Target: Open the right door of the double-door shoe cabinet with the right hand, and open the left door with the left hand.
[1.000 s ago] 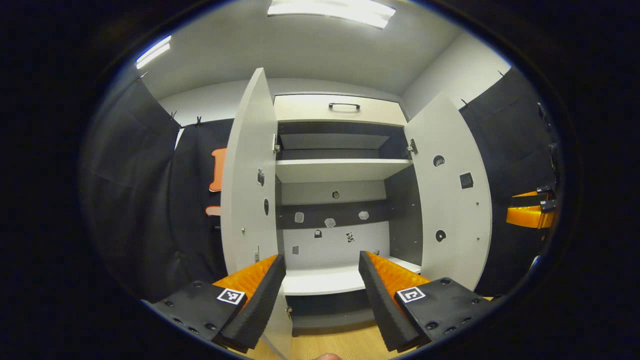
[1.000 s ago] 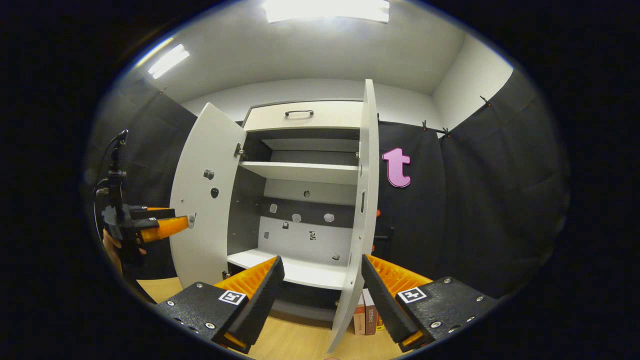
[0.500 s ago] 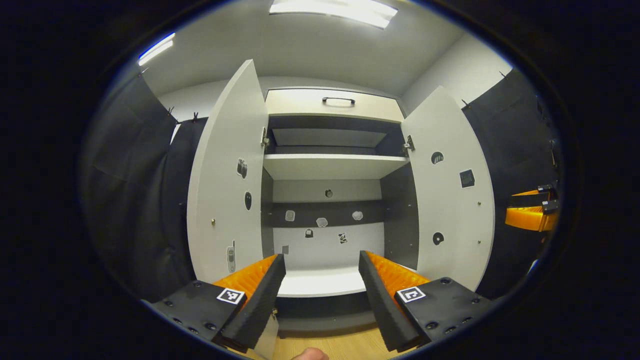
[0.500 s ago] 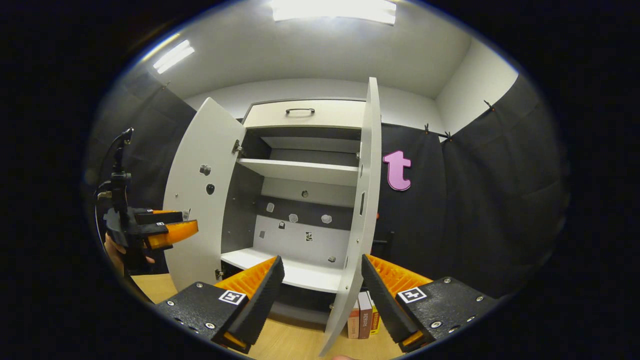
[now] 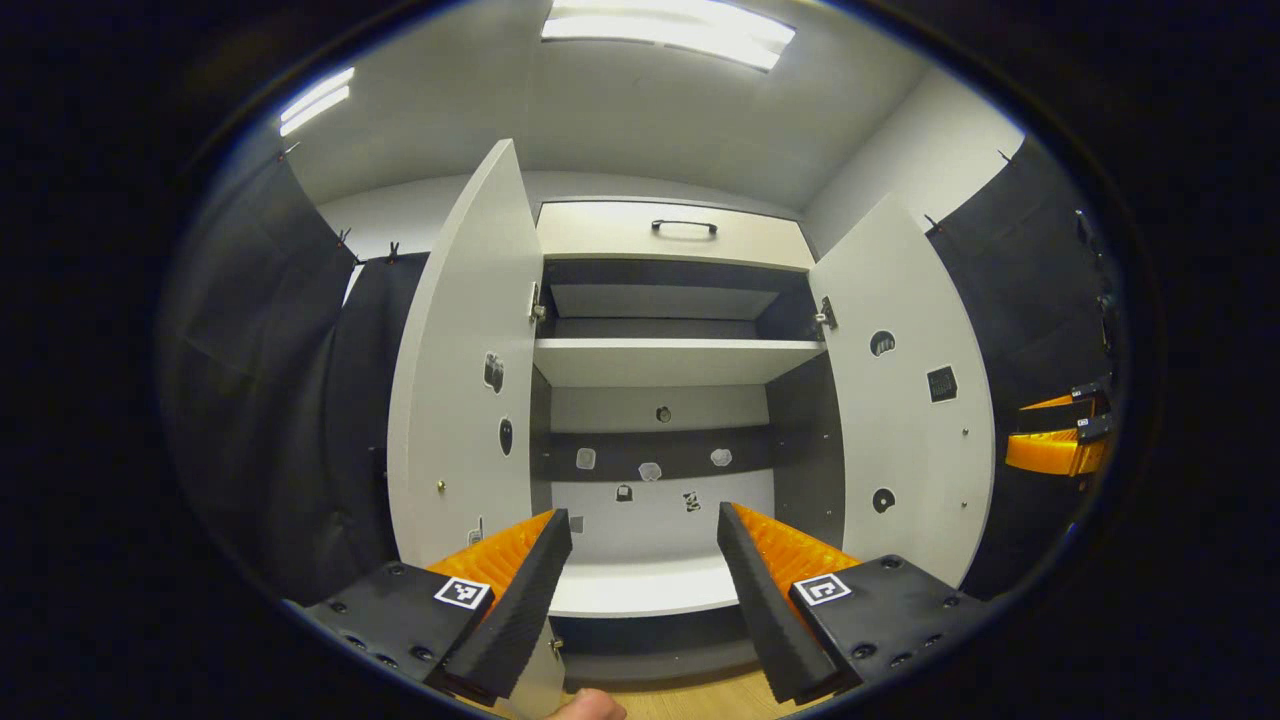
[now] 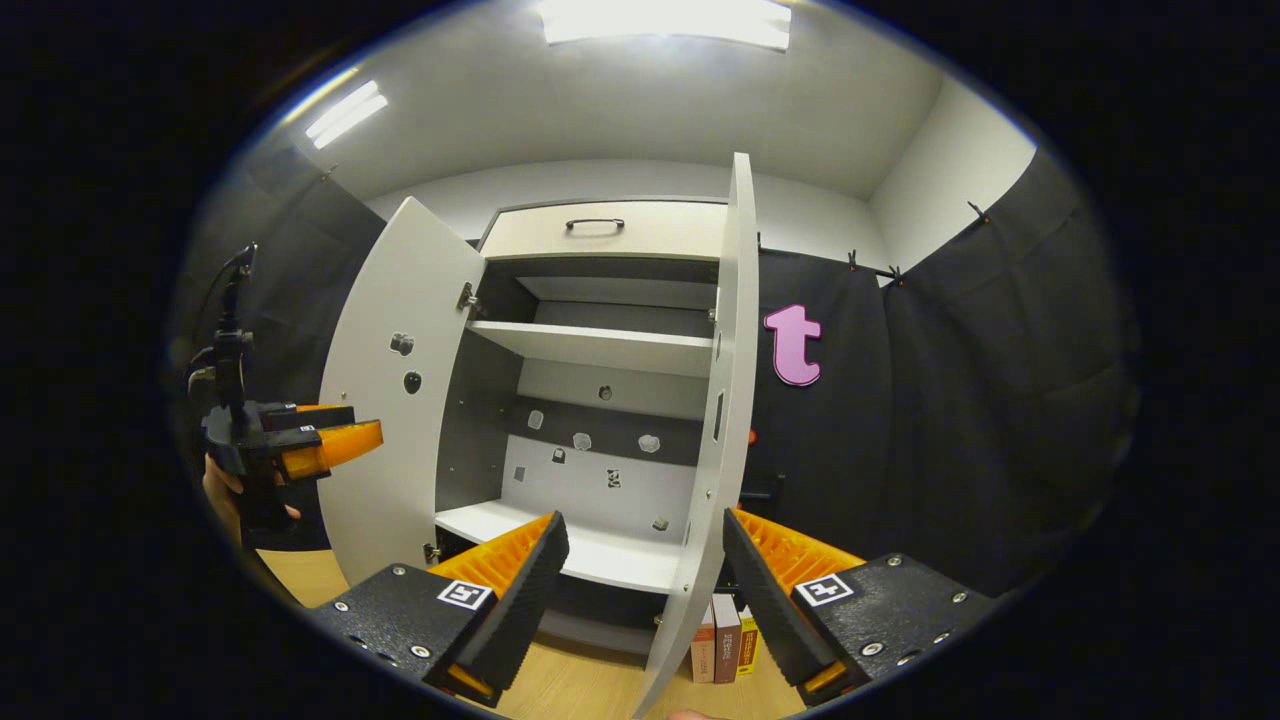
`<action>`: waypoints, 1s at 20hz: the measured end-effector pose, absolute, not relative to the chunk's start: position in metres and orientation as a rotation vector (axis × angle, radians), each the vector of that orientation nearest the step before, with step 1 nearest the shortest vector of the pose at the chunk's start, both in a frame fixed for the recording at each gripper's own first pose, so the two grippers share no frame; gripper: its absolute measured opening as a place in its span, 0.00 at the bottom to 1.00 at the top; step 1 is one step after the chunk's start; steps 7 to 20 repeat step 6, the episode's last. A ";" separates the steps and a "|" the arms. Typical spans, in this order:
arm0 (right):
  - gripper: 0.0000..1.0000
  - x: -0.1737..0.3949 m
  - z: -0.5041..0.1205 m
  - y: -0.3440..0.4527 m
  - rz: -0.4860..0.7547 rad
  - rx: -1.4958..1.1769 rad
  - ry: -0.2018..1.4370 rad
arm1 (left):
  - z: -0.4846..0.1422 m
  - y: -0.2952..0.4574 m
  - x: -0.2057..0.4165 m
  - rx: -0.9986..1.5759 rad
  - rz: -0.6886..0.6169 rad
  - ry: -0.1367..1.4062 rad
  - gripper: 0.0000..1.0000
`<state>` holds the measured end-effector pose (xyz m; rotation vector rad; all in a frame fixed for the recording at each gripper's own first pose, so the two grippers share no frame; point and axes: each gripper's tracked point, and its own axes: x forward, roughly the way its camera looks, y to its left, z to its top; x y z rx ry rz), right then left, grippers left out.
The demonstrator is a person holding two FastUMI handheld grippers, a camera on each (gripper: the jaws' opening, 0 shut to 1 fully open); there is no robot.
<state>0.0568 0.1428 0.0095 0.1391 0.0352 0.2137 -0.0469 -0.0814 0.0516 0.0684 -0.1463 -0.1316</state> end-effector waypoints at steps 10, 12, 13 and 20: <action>0.94 0.057 0.011 0.149 0.229 0.148 0.019 | 0.046 -0.085 -0.049 0.070 -0.145 -0.125 0.95; 0.94 0.057 0.011 0.149 0.229 0.148 0.019 | 0.046 -0.085 -0.049 0.070 -0.145 -0.125 0.95; 0.94 0.057 0.011 0.149 0.229 0.148 0.019 | 0.046 -0.085 -0.049 0.070 -0.145 -0.125 0.95; 0.94 0.057 0.011 0.149 0.229 0.148 0.019 | 0.046 -0.085 -0.049 0.070 -0.145 -0.125 0.95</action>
